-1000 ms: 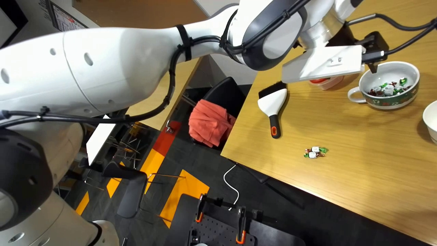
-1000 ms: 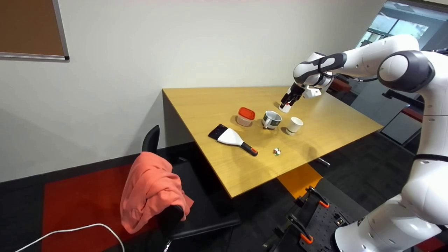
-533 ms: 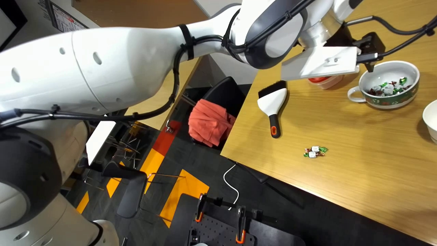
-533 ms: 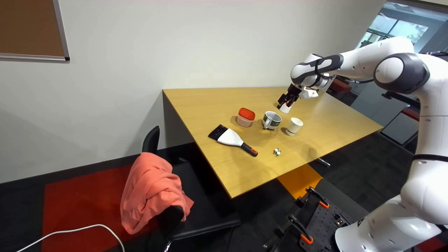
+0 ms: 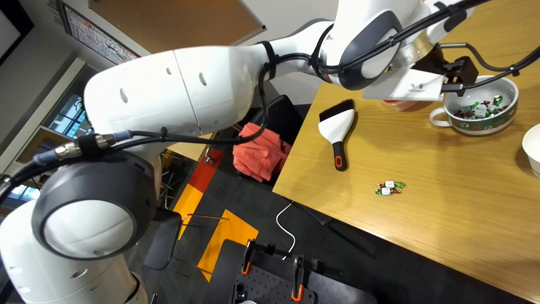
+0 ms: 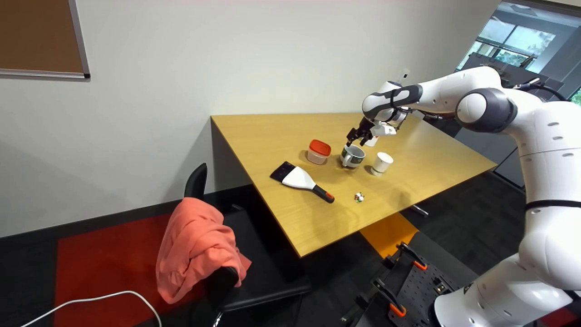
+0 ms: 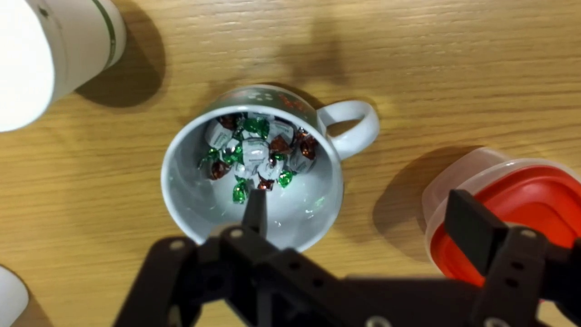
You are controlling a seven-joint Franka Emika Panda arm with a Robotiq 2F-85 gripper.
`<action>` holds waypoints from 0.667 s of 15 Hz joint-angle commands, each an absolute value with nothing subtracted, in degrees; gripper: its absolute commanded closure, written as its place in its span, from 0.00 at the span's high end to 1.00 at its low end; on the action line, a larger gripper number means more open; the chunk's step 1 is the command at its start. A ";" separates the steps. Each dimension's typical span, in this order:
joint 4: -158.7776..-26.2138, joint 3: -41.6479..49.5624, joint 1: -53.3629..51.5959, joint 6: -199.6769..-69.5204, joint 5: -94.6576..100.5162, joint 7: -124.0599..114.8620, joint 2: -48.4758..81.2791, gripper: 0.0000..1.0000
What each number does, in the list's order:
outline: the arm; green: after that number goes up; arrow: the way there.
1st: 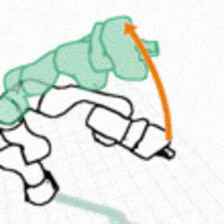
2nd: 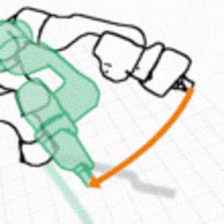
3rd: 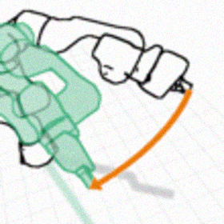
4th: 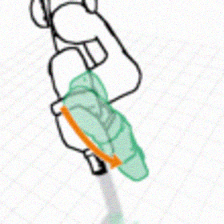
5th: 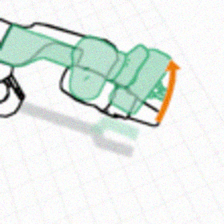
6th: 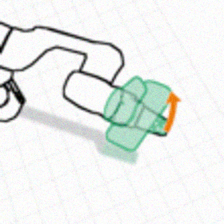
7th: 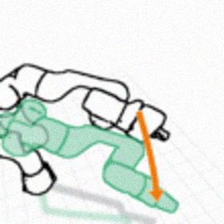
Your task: Move the cup
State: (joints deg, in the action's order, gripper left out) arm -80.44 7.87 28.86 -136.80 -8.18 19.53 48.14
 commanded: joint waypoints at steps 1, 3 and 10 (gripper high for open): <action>-73.60 6.96 30.09 -137.12 -8.86 16.59 53.83 1.00; -71.41 6.68 30.59 -137.49 -8.87 16.17 56.09 1.00; -65.27 4.22 32.68 -140.11 -8.83 16.97 62.17 1.00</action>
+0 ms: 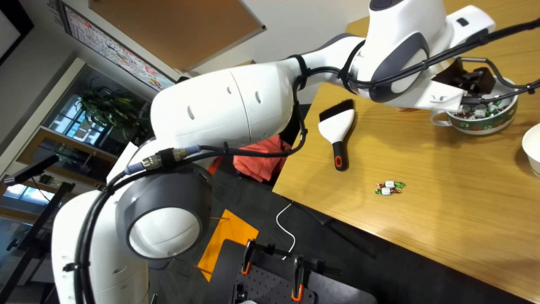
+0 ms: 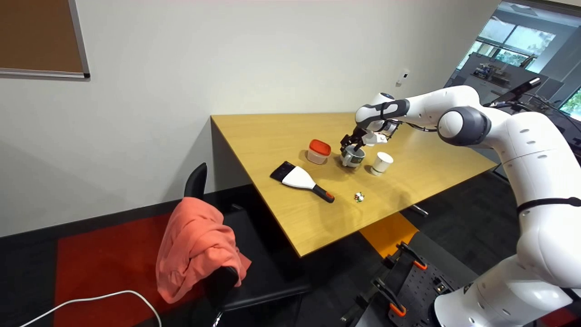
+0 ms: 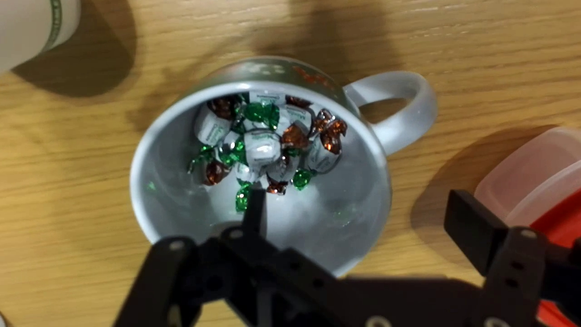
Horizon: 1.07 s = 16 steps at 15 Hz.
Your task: Move the cup
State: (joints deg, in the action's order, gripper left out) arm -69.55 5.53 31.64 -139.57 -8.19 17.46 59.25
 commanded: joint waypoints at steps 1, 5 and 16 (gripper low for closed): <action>-64.28 4.00 32.85 -139.79 -8.74 16.88 62.93 1.00; -62.37 4.13 32.71 -139.94 -8.94 16.97 64.70 0.58; -60.82 4.12 32.17 -138.53 -8.32 17.19 65.02 0.02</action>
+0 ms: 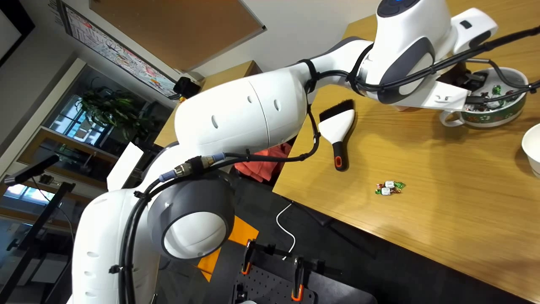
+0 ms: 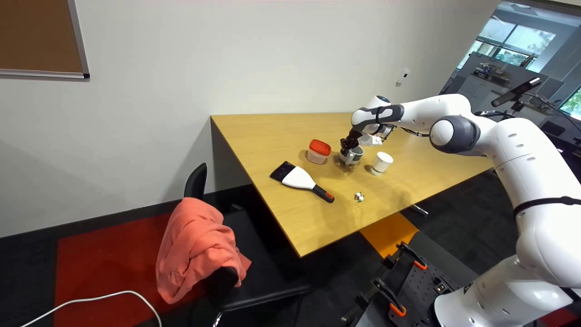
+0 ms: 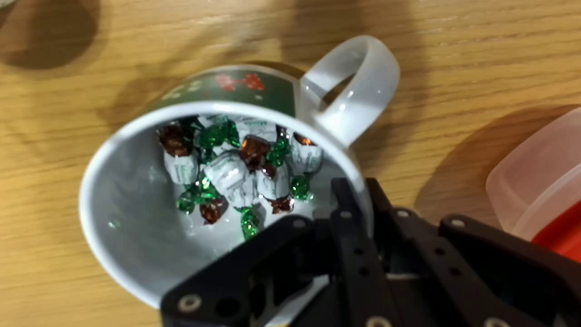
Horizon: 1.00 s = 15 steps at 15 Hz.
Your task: Move the cup
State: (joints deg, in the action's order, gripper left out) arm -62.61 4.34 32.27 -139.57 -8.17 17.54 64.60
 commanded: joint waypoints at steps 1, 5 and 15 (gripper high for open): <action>-61.17 3.87 32.23 -138.04 -8.34 17.63 64.68 0.03; -64.83 3.92 31.33 -134.59 -7.68 18.31 60.93 0.03; -82.77 4.52 22.71 -131.68 0.27 22.16 49.26 0.03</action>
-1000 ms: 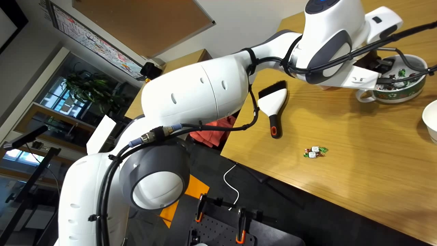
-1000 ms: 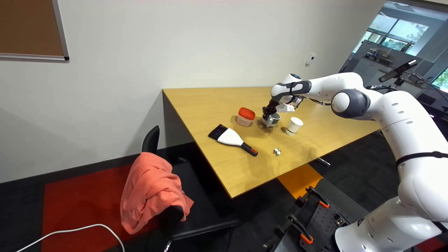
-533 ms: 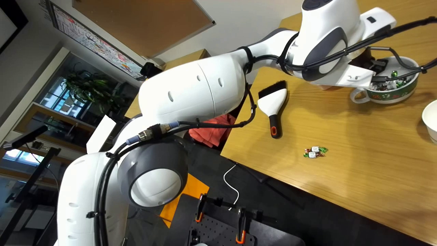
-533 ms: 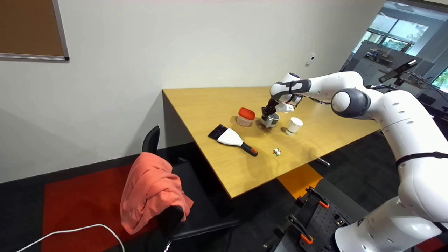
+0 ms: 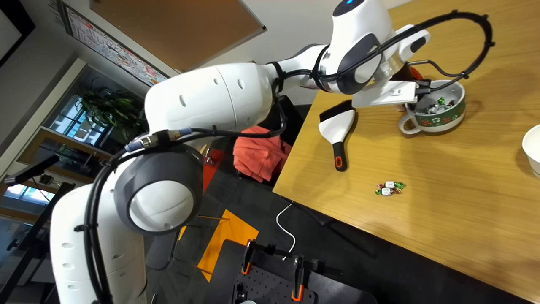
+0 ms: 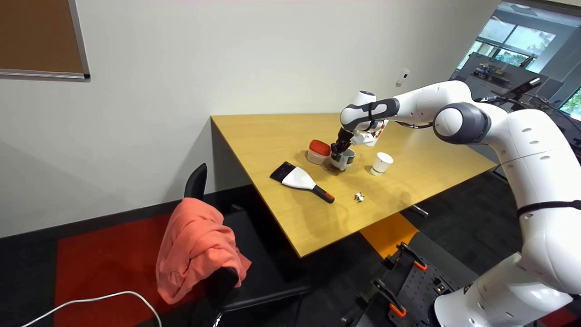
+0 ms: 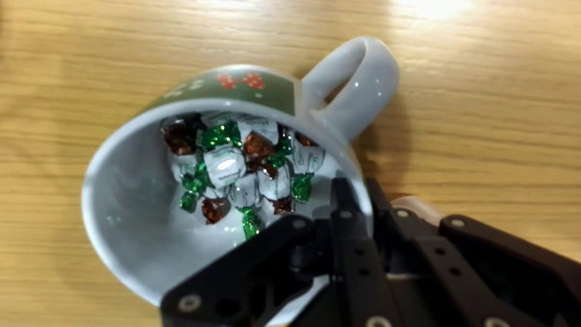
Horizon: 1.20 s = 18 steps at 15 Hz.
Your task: Move the cup
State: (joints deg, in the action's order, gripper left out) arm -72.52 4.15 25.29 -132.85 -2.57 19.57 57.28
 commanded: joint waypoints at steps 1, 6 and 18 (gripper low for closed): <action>-86.02 4.35 21.80 -131.80 1.34 23.37 47.29 0.03; -98.80 3.28 19.65 -134.62 4.96 29.42 38.96 0.03; -112.13 1.56 19.38 -140.22 3.62 40.75 31.49 0.10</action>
